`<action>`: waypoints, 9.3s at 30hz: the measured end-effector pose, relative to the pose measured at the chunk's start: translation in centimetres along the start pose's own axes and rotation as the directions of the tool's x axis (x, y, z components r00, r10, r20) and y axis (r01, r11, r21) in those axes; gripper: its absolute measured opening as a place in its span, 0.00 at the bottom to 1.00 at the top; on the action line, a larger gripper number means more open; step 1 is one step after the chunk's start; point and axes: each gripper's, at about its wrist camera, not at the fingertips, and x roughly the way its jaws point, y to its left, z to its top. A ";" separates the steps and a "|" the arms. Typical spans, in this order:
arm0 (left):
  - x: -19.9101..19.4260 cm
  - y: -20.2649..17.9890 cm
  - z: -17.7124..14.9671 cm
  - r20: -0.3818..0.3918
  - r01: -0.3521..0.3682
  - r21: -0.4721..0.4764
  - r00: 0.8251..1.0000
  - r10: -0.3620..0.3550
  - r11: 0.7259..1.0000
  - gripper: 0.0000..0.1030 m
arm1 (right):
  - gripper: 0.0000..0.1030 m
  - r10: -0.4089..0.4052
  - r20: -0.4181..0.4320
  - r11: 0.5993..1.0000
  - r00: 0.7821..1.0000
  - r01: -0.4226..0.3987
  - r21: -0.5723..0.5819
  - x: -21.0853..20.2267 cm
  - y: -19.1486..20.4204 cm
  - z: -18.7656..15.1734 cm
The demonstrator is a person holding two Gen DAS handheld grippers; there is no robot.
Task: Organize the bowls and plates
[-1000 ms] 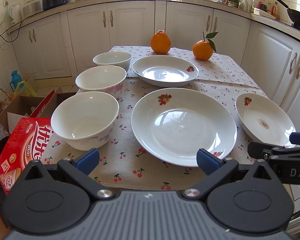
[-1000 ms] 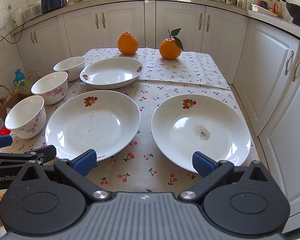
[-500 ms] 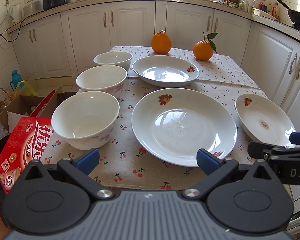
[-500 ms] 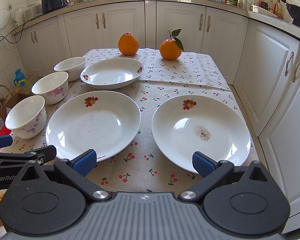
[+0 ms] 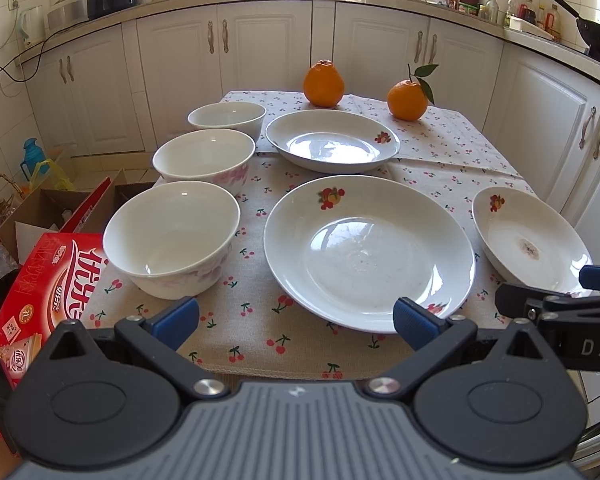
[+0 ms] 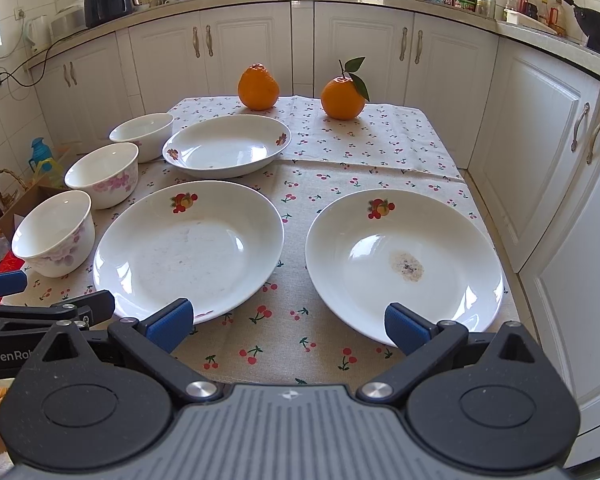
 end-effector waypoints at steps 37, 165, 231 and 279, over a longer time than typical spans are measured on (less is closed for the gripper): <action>0.7 -1.1 2.3 0.027 0.061 0.072 0.998 -0.063 0.996 0.99 | 1.00 0.033 0.053 0.999 0.998 -0.032 -0.006 -0.5 -2.0 1.4; 24.0 -21.9 17.3 -0.442 0.597 0.360 0.786 -0.433 0.716 0.71 | 1.00 0.321 -0.098 0.874 0.942 -0.334 -0.353 13.9 -20.2 3.9; 6.1 0.7 -1.4 -0.107 0.283 0.323 0.959 -0.263 0.903 0.98 | 1.00 0.236 0.075 0.955 0.969 -0.217 -0.204 3.9 -6.7 1.2; 6.8 0.5 -1.9 -0.010 0.293 0.278 0.953 -0.303 0.915 1.00 | 0.87 0.562 -0.318 0.706 0.764 -0.643 -0.297 17.0 0.0 9.2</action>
